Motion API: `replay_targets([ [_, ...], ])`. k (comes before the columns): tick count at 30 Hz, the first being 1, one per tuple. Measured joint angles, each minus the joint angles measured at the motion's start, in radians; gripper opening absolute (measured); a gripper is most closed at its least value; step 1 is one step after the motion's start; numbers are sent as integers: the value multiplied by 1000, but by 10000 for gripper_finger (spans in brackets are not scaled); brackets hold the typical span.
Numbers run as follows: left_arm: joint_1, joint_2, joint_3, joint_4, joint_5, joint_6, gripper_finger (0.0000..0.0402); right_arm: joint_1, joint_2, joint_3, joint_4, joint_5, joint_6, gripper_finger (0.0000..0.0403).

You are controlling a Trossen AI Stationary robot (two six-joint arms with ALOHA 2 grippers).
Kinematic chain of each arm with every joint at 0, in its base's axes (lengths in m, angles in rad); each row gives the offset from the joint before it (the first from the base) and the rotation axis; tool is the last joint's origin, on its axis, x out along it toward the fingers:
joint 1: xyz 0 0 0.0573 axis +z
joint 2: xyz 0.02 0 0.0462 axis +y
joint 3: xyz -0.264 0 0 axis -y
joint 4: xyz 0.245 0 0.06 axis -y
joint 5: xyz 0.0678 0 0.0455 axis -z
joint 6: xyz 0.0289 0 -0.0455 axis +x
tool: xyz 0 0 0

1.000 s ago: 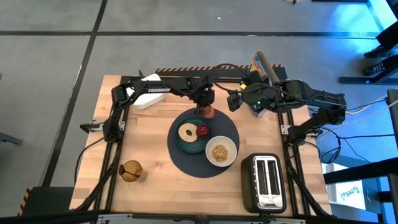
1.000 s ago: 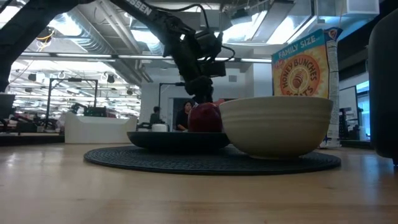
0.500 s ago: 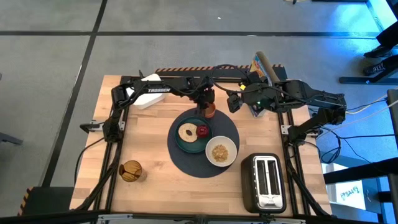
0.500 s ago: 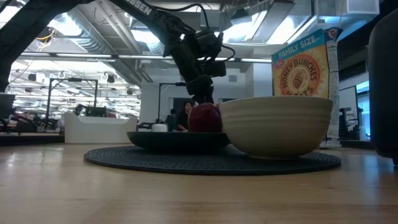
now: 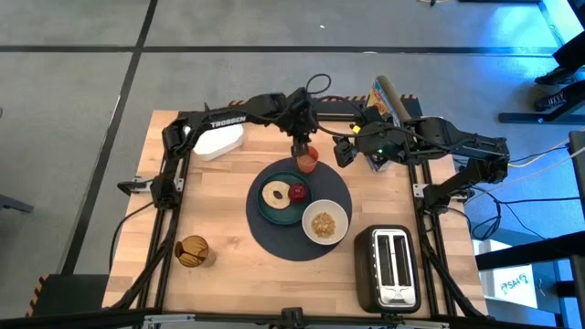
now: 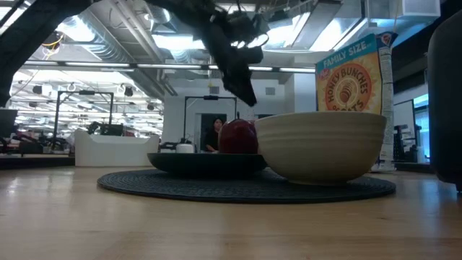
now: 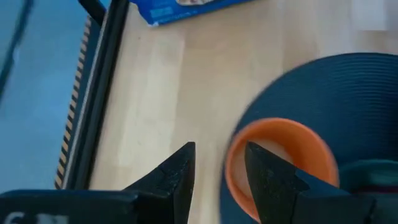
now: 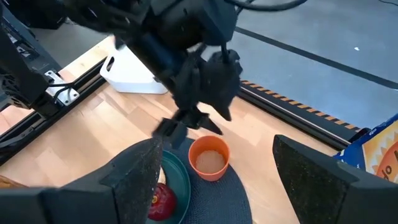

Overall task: Arrange a breakfast setting
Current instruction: Put the black spoon to the left of the green plate on the black table mat

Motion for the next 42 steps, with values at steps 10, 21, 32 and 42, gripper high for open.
replay_targets([
  [10,0,-139,52,-497,72,-221,132,0,-1,0,7,84,-2,293],
  [21,-278,-774,-385,-516,-95,-773,132,0,7,0,36,-16,-61,293],
  [32,-809,-943,-495,-765,2,-1616,132,-120,48,0,146,-207,-328,293],
  [42,-978,-848,-496,-763,200,-1905,132,-143,49,-2,25,-340,-395,293],
])
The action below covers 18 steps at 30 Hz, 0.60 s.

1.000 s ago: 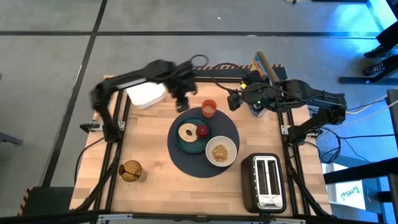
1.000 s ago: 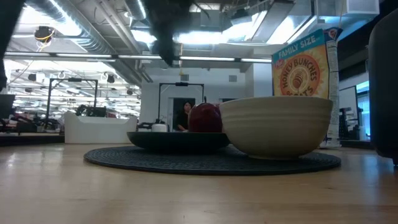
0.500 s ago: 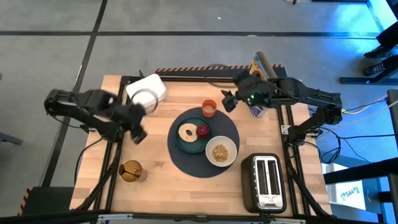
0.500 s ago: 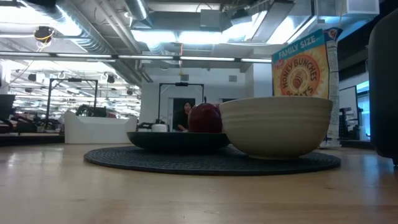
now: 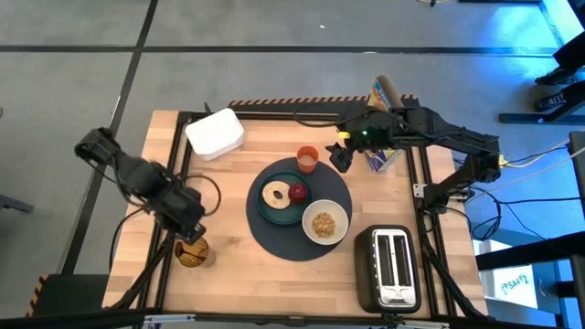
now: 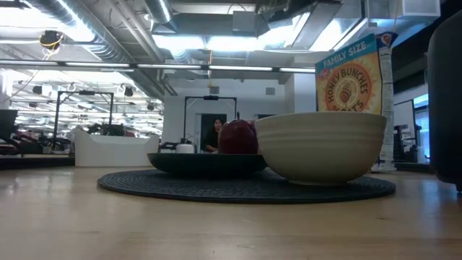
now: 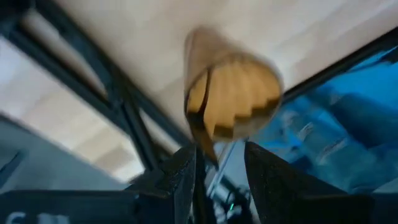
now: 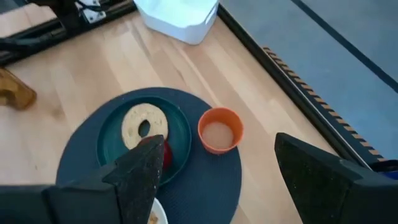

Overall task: Arrange a breakfast setting
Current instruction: Put the black spoon to the left of the green plate on the black table mat

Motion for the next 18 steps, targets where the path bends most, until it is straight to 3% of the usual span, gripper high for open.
replay_targets([
  [9,-37,108,0,-32,65,-13,132,0,-1,-100,53,-17,-41,293],
  [18,-52,152,-4,-29,116,3,130,0,-1,-217,180,-143,-34,293],
])
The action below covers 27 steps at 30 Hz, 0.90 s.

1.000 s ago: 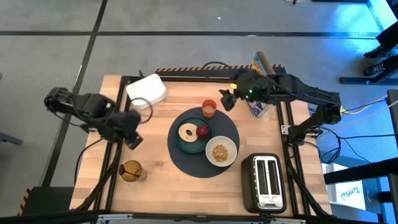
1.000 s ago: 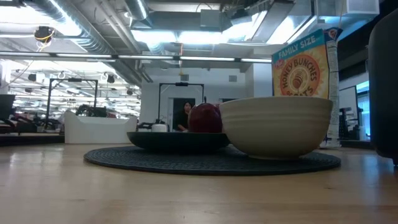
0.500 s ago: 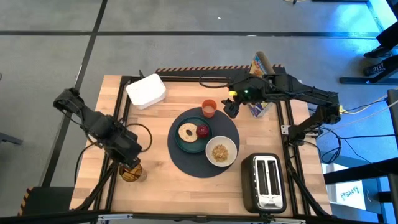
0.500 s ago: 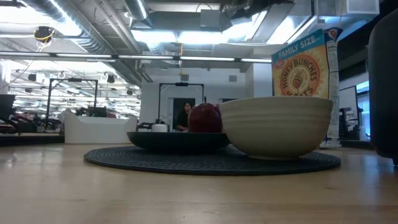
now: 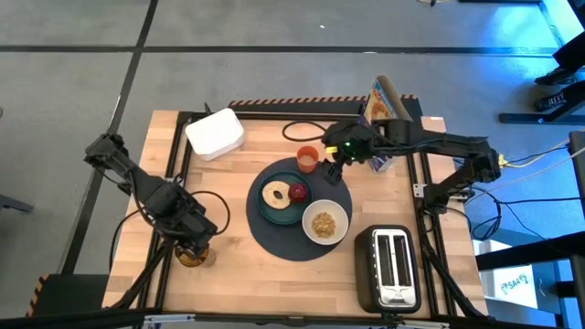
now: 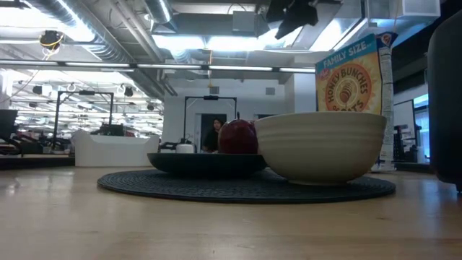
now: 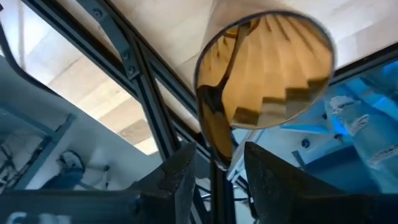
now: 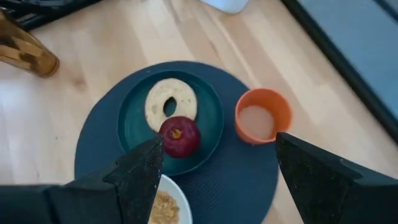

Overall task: Arrange a breakfast setting
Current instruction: Put the black spoon to the left of the green plate on the black table mat

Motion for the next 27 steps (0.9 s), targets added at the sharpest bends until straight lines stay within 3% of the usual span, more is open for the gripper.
replay_targets([
  [5,-9,4,-38,-1,4,10,102,12,-1,-26,6,-19,20,293],
  [13,-4,4,-70,-2,-1,23,11,49,-3,-26,35,47,19,293],
  [27,12,1,-33,-2,22,72,5,51,-3,-26,114,49,23,293],
])
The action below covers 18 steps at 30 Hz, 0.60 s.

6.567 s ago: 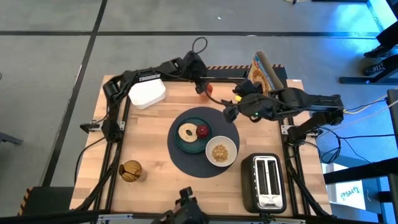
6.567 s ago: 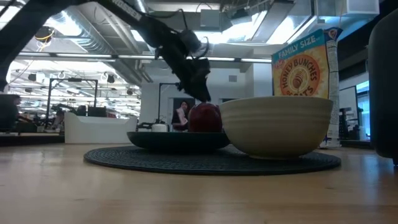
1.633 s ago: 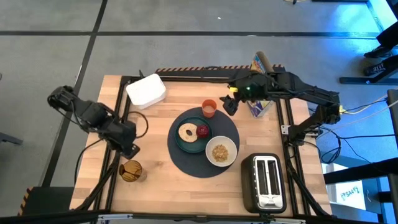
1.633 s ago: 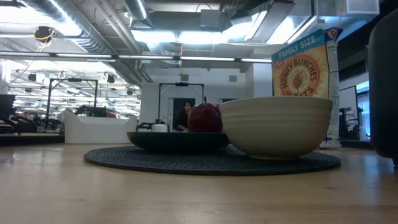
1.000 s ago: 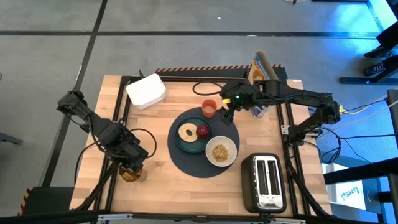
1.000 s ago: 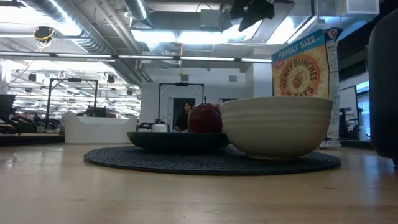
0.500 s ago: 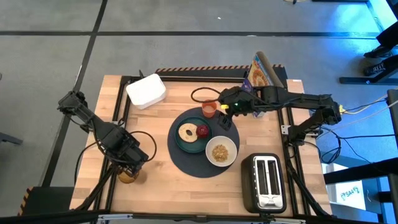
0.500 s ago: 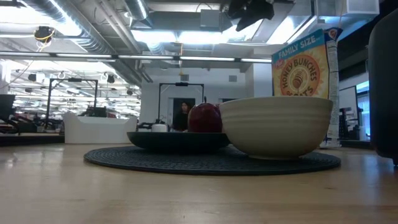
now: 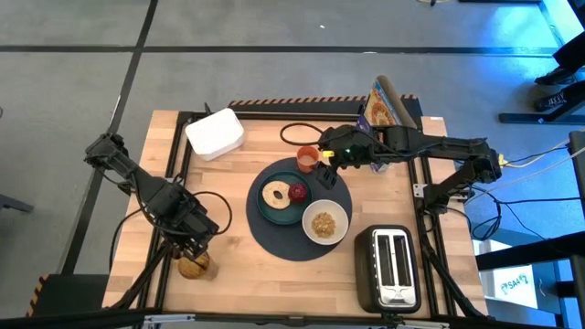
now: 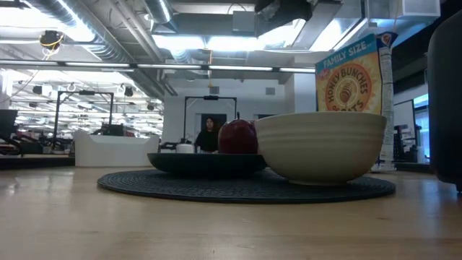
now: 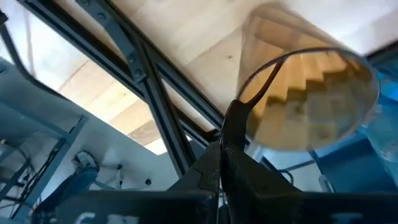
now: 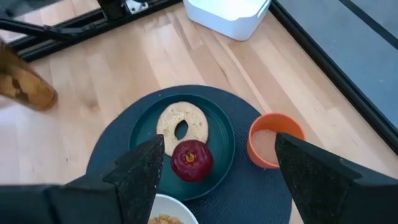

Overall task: Arrange a breakfast setting
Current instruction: Put the black spoon to the left of the green plate on the black table mat

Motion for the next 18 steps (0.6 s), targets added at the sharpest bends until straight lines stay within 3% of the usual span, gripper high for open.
replay_targets([
  [11,0,-1,218,-44,-29,67,3,0,0,0,70,-4,-9,293],
  [18,14,-1,403,-36,-147,230,3,0,0,0,267,-156,-7,293],
])
